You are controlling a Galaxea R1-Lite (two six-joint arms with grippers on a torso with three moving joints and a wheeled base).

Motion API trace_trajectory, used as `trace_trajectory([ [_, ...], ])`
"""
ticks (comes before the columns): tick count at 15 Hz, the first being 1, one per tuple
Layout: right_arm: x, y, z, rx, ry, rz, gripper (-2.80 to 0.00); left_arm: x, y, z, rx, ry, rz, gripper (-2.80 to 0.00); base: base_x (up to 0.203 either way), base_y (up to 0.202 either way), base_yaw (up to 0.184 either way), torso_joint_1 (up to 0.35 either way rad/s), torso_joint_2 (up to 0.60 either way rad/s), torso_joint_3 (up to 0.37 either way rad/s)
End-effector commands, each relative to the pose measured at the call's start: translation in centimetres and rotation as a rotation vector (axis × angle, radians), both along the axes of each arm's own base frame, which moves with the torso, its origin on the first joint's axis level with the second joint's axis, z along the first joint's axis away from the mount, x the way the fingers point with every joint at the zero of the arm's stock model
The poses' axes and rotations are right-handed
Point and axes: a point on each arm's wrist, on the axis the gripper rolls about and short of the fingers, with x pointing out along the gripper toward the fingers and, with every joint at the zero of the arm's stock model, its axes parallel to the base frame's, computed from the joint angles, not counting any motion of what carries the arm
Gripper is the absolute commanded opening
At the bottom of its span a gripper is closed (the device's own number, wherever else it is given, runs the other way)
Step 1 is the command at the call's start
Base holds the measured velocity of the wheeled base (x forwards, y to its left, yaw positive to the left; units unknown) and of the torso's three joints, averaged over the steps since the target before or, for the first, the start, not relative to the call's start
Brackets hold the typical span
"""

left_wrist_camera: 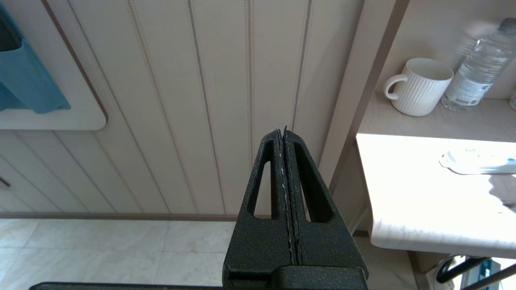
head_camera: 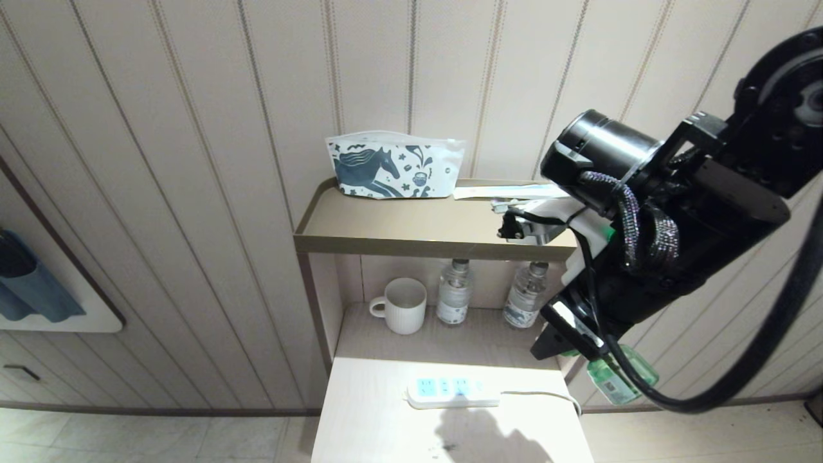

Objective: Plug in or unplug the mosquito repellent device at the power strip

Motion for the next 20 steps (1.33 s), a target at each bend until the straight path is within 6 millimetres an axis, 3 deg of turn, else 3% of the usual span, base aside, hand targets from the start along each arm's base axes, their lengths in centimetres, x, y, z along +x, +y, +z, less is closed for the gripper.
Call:
trace_trajectory([
  [1,0.7,0.5,-1.3,-0.024,0.03,-0.001,-2.8,0.0,0.0,0.0,0.0,0.002,0.0,-2.8,0.0,0.0,0.0,0.0,0.0,0.0],
  [10,5.2,4.2,-7.8,-0.055,0.131,-0.092,-2.8,0.0,0.0,0.0,0.0,0.002,0.0,-2.8,0.0,0.0,0.0,0.0,0.0,0.0],
  [15,8.5,7.6,-12.8,-0.058,0.211,-0.15,-2.8,0.0,0.0,0.0,0.0,0.001,0.0,-2.8,0.0,0.0,0.0,0.0,0.0,0.0],
  [20,9.6,8.8,-14.9,-0.043,0.256,-0.209,-2.8,0.0,0.0,0.0,0.0,0.002,-0.001,-2.8,0.0,0.0,0.0,0.0,0.0,0.0],
])
